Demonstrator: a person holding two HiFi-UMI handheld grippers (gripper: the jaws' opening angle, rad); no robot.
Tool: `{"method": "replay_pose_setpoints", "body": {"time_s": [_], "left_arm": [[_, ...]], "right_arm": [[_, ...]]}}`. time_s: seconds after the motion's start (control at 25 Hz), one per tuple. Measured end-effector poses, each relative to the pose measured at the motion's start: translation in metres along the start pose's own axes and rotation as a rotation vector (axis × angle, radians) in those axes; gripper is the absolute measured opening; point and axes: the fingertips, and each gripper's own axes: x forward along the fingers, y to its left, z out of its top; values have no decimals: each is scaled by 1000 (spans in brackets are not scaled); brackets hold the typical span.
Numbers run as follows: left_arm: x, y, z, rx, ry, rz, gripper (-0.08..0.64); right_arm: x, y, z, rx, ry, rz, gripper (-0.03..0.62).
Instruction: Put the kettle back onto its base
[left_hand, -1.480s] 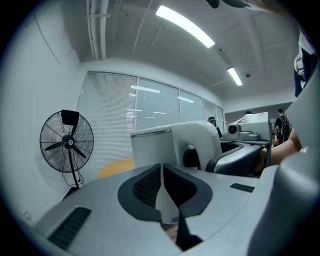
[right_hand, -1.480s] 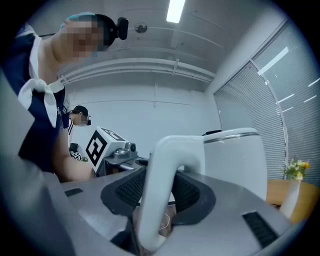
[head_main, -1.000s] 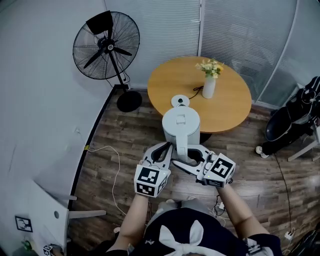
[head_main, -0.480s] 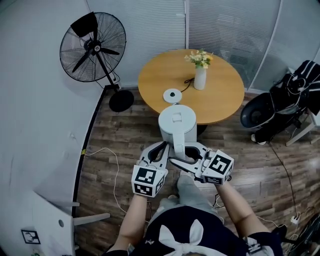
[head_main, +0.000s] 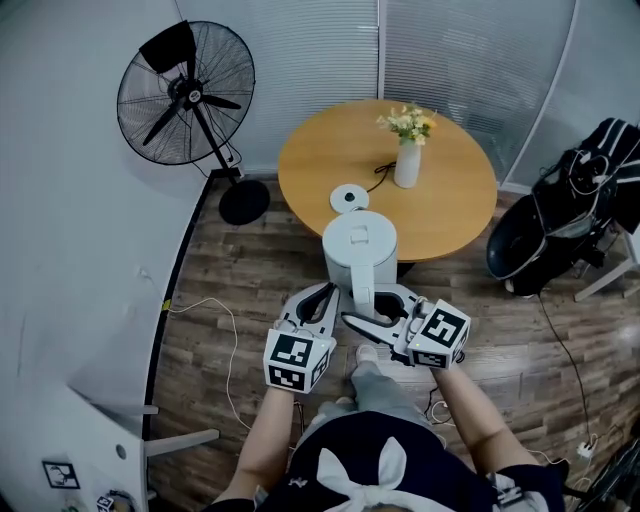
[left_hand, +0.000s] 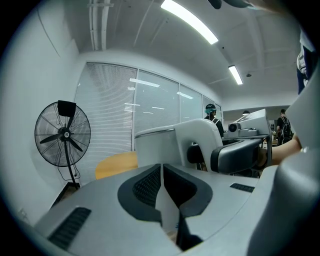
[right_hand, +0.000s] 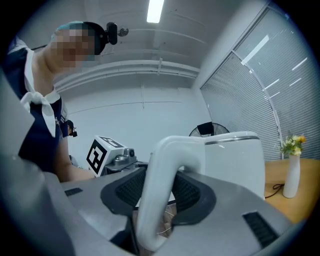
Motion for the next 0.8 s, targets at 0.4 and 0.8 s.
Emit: {"method": "replay_pose_setpoints", "body": {"time_s": [0.4, 0.8], "left_arm": [[65, 49, 26, 11, 0, 19, 39], [124, 82, 48, 6, -7, 44, 38]], "right_arm": [[23, -78, 21, -11, -8, 13, 172], [38, -151, 47, -48, -21, 35, 172]]}}
